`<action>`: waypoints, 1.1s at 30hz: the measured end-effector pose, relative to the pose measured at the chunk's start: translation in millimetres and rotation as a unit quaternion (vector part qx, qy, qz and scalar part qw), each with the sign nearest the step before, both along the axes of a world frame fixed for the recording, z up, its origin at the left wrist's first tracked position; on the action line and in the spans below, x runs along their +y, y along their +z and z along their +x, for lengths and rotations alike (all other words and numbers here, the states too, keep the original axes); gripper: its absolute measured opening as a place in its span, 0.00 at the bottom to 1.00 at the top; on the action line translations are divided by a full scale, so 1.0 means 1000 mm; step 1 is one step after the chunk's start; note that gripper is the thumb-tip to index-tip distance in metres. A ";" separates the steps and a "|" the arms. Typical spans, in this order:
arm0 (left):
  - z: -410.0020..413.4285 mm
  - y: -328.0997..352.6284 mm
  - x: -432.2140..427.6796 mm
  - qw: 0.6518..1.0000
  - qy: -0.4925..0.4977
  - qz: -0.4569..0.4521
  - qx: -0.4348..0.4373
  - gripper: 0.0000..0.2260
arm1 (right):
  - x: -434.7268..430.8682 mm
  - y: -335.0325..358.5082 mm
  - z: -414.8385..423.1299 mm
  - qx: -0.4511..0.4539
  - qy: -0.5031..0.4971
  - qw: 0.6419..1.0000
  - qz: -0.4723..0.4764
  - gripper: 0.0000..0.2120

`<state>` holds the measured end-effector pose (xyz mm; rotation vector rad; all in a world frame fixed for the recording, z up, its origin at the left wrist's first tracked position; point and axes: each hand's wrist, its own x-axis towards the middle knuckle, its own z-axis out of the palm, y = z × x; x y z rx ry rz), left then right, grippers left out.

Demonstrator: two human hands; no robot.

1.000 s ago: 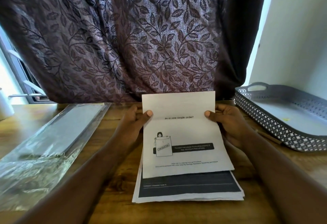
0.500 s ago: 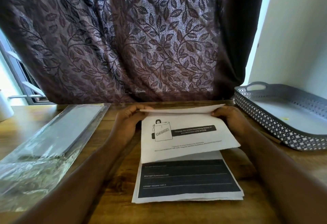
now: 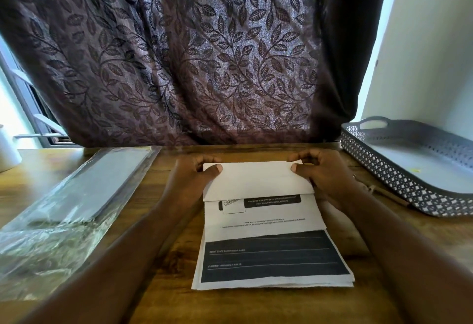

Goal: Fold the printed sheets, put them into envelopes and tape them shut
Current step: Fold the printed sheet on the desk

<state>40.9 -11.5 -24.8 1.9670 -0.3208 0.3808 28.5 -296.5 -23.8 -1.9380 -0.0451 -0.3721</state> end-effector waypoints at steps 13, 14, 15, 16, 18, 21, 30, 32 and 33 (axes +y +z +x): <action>-0.025 0.003 -0.022 0.975 -0.018 0.166 -0.144 0.03 | 0.060 0.016 -0.018 -0.156 0.072 0.931 -0.322 0.12; -0.026 0.003 -0.024 0.973 -0.025 0.169 -0.155 0.04 | 0.064 0.016 -0.019 -0.157 0.081 0.926 -0.333 0.15; -0.027 0.003 -0.025 0.971 -0.030 0.171 -0.164 0.04 | 0.066 0.015 -0.020 -0.161 0.084 0.920 -0.346 0.17; -0.027 0.003 -0.025 0.970 -0.031 0.170 -0.171 0.04 | 0.067 0.015 -0.019 -0.167 0.085 0.915 -0.356 0.19; -0.026 0.004 -0.023 0.968 -0.026 0.168 -0.183 0.04 | 0.063 0.016 -0.017 -0.171 0.083 0.913 -0.361 0.19; -0.022 0.006 -0.020 0.968 -0.016 0.171 -0.180 0.04 | 0.057 0.018 -0.015 -0.158 0.074 0.922 -0.346 0.18; -0.007 0.005 -0.002 0.984 0.003 0.120 -0.128 0.07 | 0.025 0.013 -0.005 -0.107 0.043 0.942 -0.316 0.05; -0.005 0.005 0.001 0.983 0.016 0.130 -0.131 0.06 | 0.017 0.013 -0.003 -0.095 0.032 0.942 -0.321 0.05; -0.005 0.005 0.002 0.982 0.023 0.130 -0.132 0.04 | 0.014 0.012 -0.002 -0.090 0.029 0.941 -0.324 0.05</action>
